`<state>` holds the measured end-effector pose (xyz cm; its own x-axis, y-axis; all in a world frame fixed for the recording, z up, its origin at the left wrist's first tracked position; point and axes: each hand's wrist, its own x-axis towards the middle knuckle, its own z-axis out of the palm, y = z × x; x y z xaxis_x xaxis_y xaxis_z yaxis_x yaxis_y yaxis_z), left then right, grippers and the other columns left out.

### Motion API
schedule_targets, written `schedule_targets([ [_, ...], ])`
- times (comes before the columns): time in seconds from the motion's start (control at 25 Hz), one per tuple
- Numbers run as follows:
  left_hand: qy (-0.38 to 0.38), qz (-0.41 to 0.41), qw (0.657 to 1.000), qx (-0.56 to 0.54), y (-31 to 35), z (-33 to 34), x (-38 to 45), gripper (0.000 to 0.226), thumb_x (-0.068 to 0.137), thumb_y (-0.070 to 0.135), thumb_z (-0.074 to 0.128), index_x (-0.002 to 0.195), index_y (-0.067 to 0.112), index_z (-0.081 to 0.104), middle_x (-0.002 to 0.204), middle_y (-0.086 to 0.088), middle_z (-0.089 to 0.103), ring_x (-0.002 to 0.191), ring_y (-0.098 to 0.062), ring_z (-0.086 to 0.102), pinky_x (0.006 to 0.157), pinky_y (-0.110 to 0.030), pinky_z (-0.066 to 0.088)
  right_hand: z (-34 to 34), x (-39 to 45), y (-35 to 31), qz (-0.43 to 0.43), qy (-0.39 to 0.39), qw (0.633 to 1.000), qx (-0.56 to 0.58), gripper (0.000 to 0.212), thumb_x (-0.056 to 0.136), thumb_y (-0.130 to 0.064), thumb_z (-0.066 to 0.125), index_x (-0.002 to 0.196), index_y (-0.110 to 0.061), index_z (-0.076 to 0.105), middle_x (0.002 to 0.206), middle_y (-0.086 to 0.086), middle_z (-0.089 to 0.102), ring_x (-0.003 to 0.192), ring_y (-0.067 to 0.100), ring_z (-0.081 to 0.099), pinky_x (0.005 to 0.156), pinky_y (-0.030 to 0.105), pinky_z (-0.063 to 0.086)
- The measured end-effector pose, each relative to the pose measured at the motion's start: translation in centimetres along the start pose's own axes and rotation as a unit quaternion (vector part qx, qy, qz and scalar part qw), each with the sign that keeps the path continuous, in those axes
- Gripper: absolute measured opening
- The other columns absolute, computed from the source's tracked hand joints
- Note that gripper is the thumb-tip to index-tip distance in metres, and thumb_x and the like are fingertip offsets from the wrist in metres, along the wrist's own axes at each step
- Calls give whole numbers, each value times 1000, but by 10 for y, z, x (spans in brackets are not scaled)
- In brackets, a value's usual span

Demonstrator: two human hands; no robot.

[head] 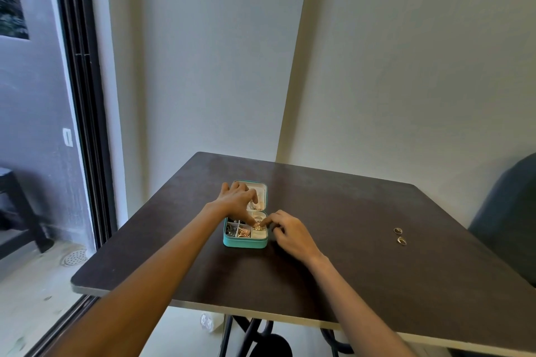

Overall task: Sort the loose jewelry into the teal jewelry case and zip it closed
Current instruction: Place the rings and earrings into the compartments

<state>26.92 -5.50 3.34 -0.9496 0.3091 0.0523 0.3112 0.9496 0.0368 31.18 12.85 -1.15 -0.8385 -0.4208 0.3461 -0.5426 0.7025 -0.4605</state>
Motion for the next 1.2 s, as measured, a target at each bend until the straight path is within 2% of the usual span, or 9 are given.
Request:
schedule_targets([
  [0.32, 3, -9, 1000, -17, 3, -3, -2, 61, 77, 49, 68, 128, 27, 44, 137, -4, 39, 130, -22, 28, 105, -41, 19, 0, 4, 2, -2, 0, 1000, 4, 32, 91, -4, 42, 101, -13, 71, 108, 1, 60, 97, 12, 57, 83, 26, 48],
  [0.48, 19, 7, 994, -106, 18, -10, 5, 48, 84, 44, 62, 126, 27, 48, 139, -4, 42, 134, -25, 30, 108, -44, 19, -9, 3, 8, 60, 96, 990, 87, 31, 91, -1, 43, 107, -13, 67, 110, 2, 63, 99, 7, 56, 86, 18, 44],
  [0.56, 47, 24, 978, -203, 37, -7, 13, 40, 86, 38, 61, 123, 25, 51, 134, -3, 48, 130, -25, 38, 110, -45, 26, -17, 6, 17, 115, 153, 976, 109, 28, 92, -4, 45, 108, -15, 65, 111, 2, 63, 102, 12, 58, 89, 26, 47],
  [0.68, 81, 17, 921, -381, 101, 6, 30, 32, 88, 22, 62, 118, 14, 56, 120, -5, 58, 113, -21, 54, 100, -37, 42, -37, -3, 42, 234, 208, 943, 109, 25, 95, -12, 45, 113, -15, 62, 115, 5, 60, 108, 19, 57, 89, 32, 46],
  [0.8, 68, -4, 870, -488, 180, 25, 46, 29, 88, 10, 59, 117, 4, 58, 114, -14, 63, 109, -25, 59, 91, -29, 44, -66, -31, 79, 344, 257, 901, 61, 25, 95, -16, 44, 112, -17, 63, 118, 6, 58, 109, 24, 56, 86, 34, 43],
  [0.92, 19, 8, 861, -508, 245, 41, 52, 29, 91, 12, 54, 120, 6, 55, 113, -12, 64, 109, -22, 58, 83, -21, 40, -95, -68, 113, 417, 289, 862, 1, 21, 94, -17, 48, 110, -19, 62, 118, 6, 53, 107, 26, 55, 83, 37, 46],
  [1.04, -19, 17, 851, -525, 285, 50, 60, 32, 93, 12, 51, 125, 7, 51, 107, -7, 61, 101, -17, 55, 85, -21, 39, -118, -102, 146, 452, 300, 839, -45, 20, 94, -15, 51, 113, -18, 58, 119, 6, 49, 107, 23, 54, 82, 35, 46],
  [1.2, -36, -1, 851, -524, 296, 54, 79, 38, 92, 9, 53, 129, 5, 50, 122, -11, 60, 115, -21, 55, 96, -24, 40, -134, -113, 171, 447, 250, 858, -49, 32, 95, -20, 53, 127, -18, 54, 129, 6, 47, 113, 24, 54, 89, 37, 46],
])
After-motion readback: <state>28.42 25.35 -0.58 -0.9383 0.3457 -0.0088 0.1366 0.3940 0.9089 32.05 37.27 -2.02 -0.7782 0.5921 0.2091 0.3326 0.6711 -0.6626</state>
